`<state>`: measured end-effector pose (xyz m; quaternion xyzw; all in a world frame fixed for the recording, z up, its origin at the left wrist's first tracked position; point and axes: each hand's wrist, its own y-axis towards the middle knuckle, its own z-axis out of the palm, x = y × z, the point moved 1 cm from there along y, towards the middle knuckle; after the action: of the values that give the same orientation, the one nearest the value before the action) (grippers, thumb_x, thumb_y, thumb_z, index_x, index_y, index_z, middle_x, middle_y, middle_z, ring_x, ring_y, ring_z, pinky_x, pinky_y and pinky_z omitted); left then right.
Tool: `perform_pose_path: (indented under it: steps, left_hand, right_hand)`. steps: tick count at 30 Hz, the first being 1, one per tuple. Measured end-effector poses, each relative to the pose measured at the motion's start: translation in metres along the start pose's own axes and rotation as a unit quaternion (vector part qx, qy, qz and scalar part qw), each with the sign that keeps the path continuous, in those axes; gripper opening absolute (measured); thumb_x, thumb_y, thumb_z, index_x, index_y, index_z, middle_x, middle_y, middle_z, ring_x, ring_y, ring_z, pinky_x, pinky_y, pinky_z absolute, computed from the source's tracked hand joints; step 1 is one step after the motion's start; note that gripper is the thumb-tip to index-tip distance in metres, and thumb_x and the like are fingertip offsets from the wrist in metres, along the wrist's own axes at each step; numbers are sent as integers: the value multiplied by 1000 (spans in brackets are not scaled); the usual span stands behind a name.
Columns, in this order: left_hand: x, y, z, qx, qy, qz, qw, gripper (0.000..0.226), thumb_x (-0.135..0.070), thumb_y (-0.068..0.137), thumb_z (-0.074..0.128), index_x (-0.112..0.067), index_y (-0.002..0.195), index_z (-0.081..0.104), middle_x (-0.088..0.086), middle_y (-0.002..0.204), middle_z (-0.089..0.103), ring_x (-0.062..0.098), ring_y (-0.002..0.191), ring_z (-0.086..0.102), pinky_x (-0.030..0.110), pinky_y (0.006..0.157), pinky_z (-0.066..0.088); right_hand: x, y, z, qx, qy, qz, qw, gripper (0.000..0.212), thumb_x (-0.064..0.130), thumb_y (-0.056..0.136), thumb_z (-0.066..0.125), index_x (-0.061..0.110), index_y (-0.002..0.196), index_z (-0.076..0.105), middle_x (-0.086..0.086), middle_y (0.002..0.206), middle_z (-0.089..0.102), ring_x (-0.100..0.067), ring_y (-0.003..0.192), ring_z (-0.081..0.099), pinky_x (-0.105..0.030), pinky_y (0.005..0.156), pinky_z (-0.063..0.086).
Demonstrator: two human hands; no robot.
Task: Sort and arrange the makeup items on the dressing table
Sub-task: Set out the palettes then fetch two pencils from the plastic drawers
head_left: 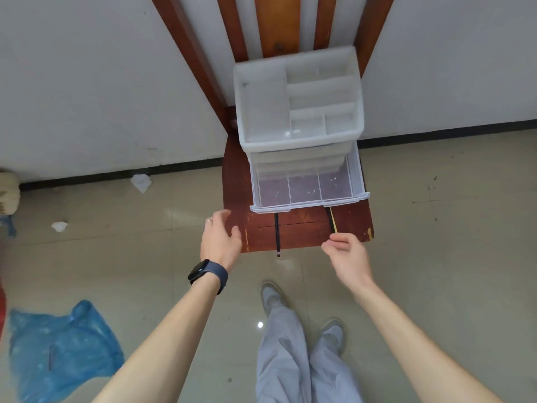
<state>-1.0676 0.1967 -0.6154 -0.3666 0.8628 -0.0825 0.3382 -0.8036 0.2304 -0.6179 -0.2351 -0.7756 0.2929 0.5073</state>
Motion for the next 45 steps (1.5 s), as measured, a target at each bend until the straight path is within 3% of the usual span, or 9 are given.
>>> perform_pose_path:
  steps: [3, 6, 11, 16, 20, 25, 36, 41, 45]
  left_hand:
    - [-36, 8, -37, -59, -1, 93, 994, 52, -18, 90, 61, -19, 140, 46, 5, 143, 45, 22, 132, 43, 25, 98, 33]
    - [-75, 17, -62, -69, 59, 201, 975, 68, -22, 87, 63, -20, 150, 37, 4, 156, 32, 22, 142, 31, 30, 107, 33]
    - [-113, 39, -69, 13, 242, 329, 913, 82, -30, 92, 56, -18, 159, 12, 3, 167, 10, 25, 153, 9, 49, 122, 15]
    - [-113, 63, -60, 77, 331, 344, 875, 75, -39, 100, 38, -21, 159, -4, -5, 165, -10, 15, 152, -13, 51, 124, 5]
    - [-106, 65, -55, 84, 280, 342, 893, 71, -39, 102, 35, -23, 159, -4, -10, 164, -14, 11, 150, -20, 45, 121, -1]
    - [-108, 64, -54, 100, 234, 330, 909, 68, -31, 101, 33, -24, 160, 0, -12, 165, -8, 8, 148, -22, 45, 122, 2]
    - [-106, 63, -51, 69, 250, 345, 902, 68, -28, 100, 35, -23, 160, 3, -10, 166, -2, 9, 149, -21, 46, 121, 2]
    - [-106, 64, -49, 58, 248, 343, 904, 78, -21, 93, 42, -22, 160, 4, -9, 166, 2, 10, 149, -20, 48, 122, 6]
    - [-107, 63, -48, 61, 259, 343, 901, 81, -19, 90, 43, -21, 160, 2, -7, 167, 3, 13, 149, -20, 52, 121, 9]
  right_hand:
    - [24, -20, 1, 26, 135, 62, 989, 24, 15, 93, 69, 14, 117, 64, -3, 102, 72, -14, 94, 70, -30, 75, 56]
    - [50, -33, 5, 46, 225, 89, 969, 29, 13, 95, 67, 14, 123, 62, -3, 111, 71, -15, 102, 70, -30, 79, 57]
    - [85, -34, 19, 54, 317, 124, 939, 51, 5, 99, 56, 15, 147, 42, -4, 122, 63, -19, 111, 64, -39, 98, 51]
    - [102, -27, 31, 38, 383, 150, 911, 67, -3, 98, 52, 15, 157, 27, -11, 130, 60, -25, 119, 62, -41, 103, 49]
    - [111, -26, 33, 42, 431, 160, 887, 66, -6, 97, 49, 14, 156, 28, -13, 124, 65, -29, 121, 62, -43, 103, 49]
    - [134, -23, 29, 51, 468, 158, 868, 71, -7, 96, 47, 14, 159, 22, -21, 137, 57, -32, 122, 62, -44, 102, 49]
    - [167, 3, 36, 58, 497, 160, 851, 63, -7, 94, 49, 9, 153, 34, -21, 132, 61, -33, 118, 65, -45, 105, 47]
    - [178, 10, 47, 77, 533, 150, 829, 49, -1, 96, 49, 10, 143, 48, -19, 135, 61, -32, 121, 63, -44, 106, 44]
    - [188, 15, 51, 75, 543, 143, 824, 43, 1, 97, 49, 9, 140, 49, -18, 136, 59, -32, 120, 63, -45, 105, 46]
